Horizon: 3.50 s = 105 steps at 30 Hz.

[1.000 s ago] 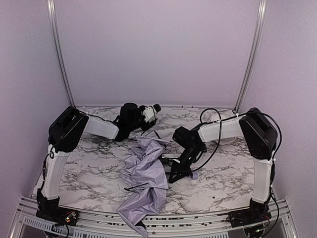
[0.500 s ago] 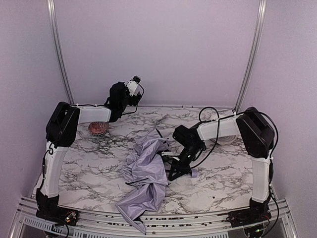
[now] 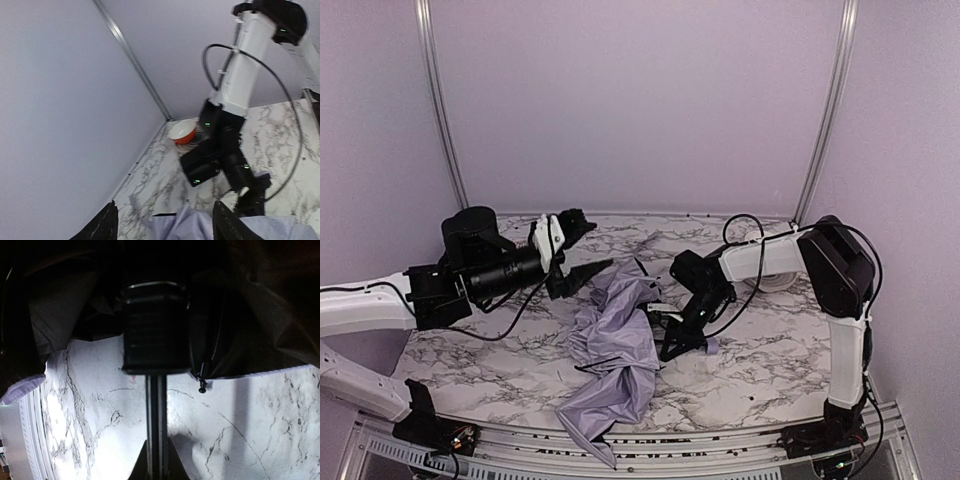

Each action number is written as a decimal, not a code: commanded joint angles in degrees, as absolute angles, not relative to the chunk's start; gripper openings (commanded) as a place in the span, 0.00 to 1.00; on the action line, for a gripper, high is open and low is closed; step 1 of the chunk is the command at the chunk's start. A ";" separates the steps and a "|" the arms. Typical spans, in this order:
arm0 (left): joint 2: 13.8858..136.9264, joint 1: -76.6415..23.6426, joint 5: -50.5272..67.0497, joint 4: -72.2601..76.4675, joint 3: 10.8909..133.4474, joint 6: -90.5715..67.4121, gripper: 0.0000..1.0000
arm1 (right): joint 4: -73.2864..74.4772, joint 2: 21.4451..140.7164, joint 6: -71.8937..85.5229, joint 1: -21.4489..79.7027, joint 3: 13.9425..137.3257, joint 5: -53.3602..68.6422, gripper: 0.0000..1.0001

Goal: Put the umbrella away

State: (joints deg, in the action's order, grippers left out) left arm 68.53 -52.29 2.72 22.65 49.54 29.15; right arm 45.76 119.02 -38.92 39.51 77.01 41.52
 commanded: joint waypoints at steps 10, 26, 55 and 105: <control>72.40 -80.60 4.07 -19.64 44.62 29.21 0.80 | 40.78 116.66 -37.33 39.13 77.62 39.14 0.00; 75.63 -83.74 -9.62 -18.73 37.79 35.57 0.59 | 40.09 116.47 -35.70 41.50 76.54 36.87 0.00; 67.14 -78.03 -11.79 -3.80 49.44 27.20 0.00 | 5.48 101.22 -31.16 53.23 52.71 9.82 0.00; 102.15 -49.48 -9.25 4.70 52.76 17.29 0.00 | -9.65 74.94 -21.18 56.52 40.36 7.73 0.98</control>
